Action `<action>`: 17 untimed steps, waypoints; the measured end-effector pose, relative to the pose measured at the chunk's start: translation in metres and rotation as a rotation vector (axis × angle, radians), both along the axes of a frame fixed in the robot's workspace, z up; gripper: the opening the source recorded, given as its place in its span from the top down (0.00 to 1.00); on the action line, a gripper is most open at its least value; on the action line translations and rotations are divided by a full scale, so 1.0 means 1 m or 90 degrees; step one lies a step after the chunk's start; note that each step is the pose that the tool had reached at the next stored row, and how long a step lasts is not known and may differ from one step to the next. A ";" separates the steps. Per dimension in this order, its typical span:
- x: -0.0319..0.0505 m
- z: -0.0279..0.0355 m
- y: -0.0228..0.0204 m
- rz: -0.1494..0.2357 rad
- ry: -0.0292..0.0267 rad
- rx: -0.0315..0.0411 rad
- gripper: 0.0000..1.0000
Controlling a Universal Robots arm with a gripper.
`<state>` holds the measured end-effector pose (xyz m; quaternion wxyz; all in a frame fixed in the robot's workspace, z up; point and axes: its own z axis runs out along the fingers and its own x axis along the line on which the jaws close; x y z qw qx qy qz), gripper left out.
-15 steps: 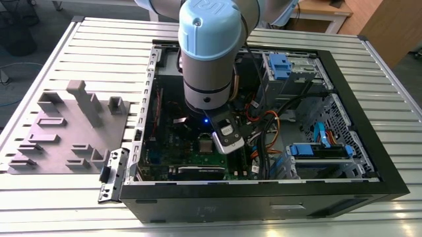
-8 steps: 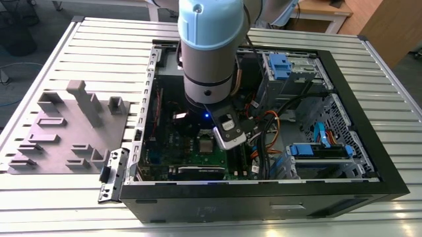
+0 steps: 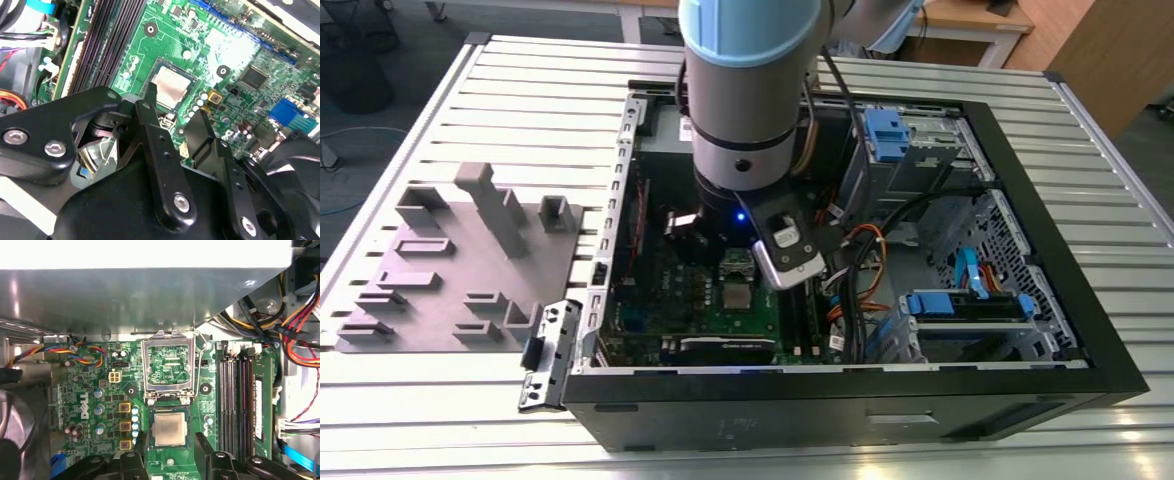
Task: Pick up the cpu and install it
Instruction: 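Place the cpu into insertion slot, then close the cpu cover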
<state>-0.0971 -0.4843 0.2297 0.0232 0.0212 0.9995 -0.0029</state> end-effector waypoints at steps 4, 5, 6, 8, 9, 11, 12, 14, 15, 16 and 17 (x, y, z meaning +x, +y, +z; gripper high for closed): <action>0.0000 0.0031 0.0001 0.000 0.0000 0.0001 0.50; 0.0000 0.0031 0.0001 0.000 0.0000 0.0001 0.50; 0.0000 0.0033 0.0000 0.000 0.0000 0.0001 0.50; 0.0000 0.0035 0.0000 0.000 0.0000 0.0000 0.50; 0.0000 0.0035 0.0000 0.000 0.0000 0.0000 0.50; 0.0000 0.0035 0.0000 0.000 0.0000 0.0000 0.50; 0.0000 0.0035 0.0000 0.000 0.0000 0.0000 0.50; 0.0000 0.0035 0.0000 0.000 0.0000 0.0001 0.50; 0.0000 0.0035 0.0000 0.000 0.0000 0.0000 0.50; 0.0000 0.0036 0.0000 0.000 0.0000 0.0000 0.50; 0.0000 0.0036 0.0000 0.000 0.0000 0.0000 0.52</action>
